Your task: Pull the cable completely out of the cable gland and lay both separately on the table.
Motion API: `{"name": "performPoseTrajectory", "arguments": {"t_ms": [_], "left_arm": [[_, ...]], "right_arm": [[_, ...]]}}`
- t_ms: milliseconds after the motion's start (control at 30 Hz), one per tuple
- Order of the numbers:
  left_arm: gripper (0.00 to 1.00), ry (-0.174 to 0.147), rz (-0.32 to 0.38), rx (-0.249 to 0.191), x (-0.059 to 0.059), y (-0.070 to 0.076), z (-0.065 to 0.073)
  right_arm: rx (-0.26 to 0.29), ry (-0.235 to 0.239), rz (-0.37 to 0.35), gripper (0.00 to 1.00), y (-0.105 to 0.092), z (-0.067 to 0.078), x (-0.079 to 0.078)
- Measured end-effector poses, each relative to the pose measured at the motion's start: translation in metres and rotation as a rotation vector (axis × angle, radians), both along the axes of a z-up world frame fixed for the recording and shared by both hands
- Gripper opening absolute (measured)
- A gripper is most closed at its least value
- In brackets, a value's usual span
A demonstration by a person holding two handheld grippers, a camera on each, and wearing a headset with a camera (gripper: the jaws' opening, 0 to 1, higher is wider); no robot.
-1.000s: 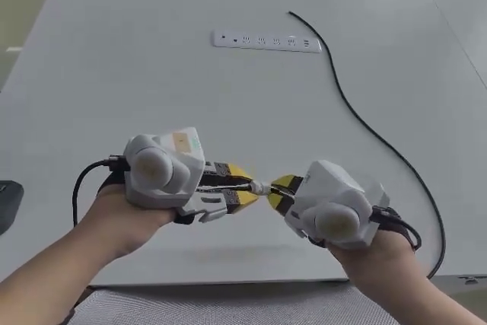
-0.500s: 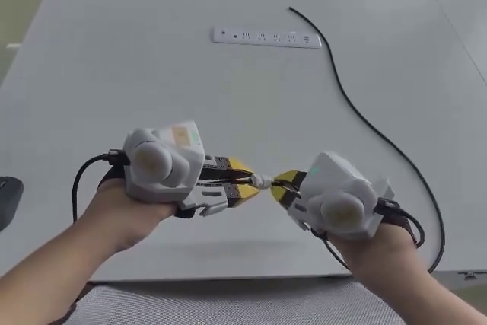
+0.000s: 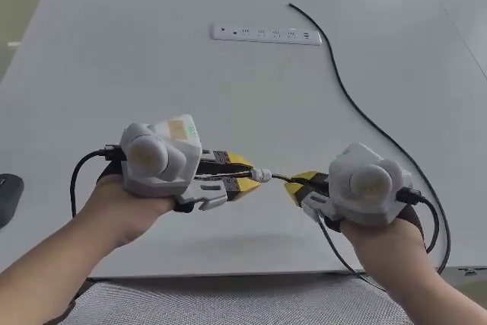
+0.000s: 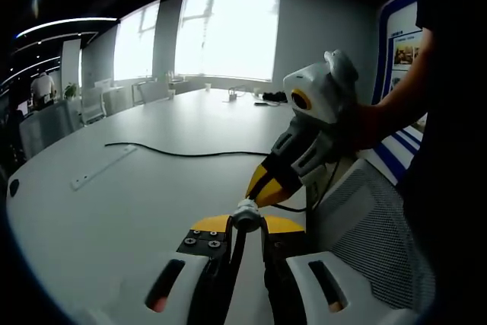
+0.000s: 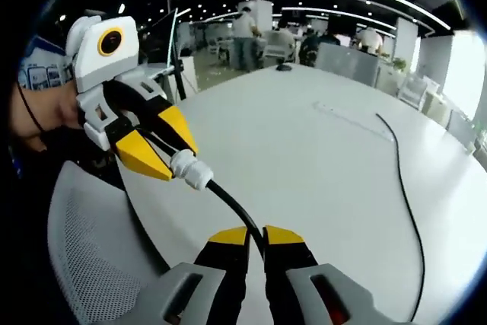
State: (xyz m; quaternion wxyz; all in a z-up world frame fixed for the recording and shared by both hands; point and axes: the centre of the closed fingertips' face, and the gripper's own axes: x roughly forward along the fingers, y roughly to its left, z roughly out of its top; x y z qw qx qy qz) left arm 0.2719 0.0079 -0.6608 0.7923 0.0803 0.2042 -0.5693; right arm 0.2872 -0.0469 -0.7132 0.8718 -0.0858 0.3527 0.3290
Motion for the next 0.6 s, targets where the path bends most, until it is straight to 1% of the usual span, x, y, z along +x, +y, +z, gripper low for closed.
{"name": "performPoseTrajectory", "arguments": {"t_ms": [67, 133, 167, 200, 300, 400, 467, 533, 600], "left_arm": [[0.15, 0.000, 0.000, -0.002, 0.000, 0.000, 0.000], [0.16, 0.001, 0.001, -0.003, 0.000, 0.000, 0.001], [0.16, 0.001, 0.000, -0.003, 0.000, 0.000, 0.001], [0.16, 0.000, 0.000, -0.002, 0.000, 0.000, 0.000], [0.16, 0.001, -0.001, -0.002, 0.000, 0.000, 0.000], [0.16, 0.000, -0.004, -0.003, -0.001, 0.000, 0.000], [0.16, -0.001, -0.004, -0.004, 0.000, 0.000, 0.000], [0.16, 0.000, -0.003, -0.007, 0.000, 0.000, 0.001], [0.16, -0.002, -0.005, -0.008, 0.000, 0.000, 0.001]], "right_arm": [[0.005, 0.005, -0.016, 0.01, -0.004, -0.002, 0.001], [0.038, 0.042, -0.059, 0.02, -0.008, -0.006, -0.001], [0.045, 0.056, -0.078, 0.02, -0.011, -0.008, 0.000], [0.046, 0.057, -0.082, 0.02, -0.013, -0.008, 0.000], [0.059, 0.084, -0.110, 0.01, -0.018, -0.013, 0.000], [0.087, 0.109, -0.148, 0.02, -0.021, -0.016, 0.000], [0.110, 0.137, -0.182, 0.02, -0.023, -0.019, 0.000], [0.117, 0.149, -0.204, 0.02, -0.026, -0.022, 0.000], [0.125, 0.175, -0.234, 0.02, -0.030, -0.026, 0.000]]}}
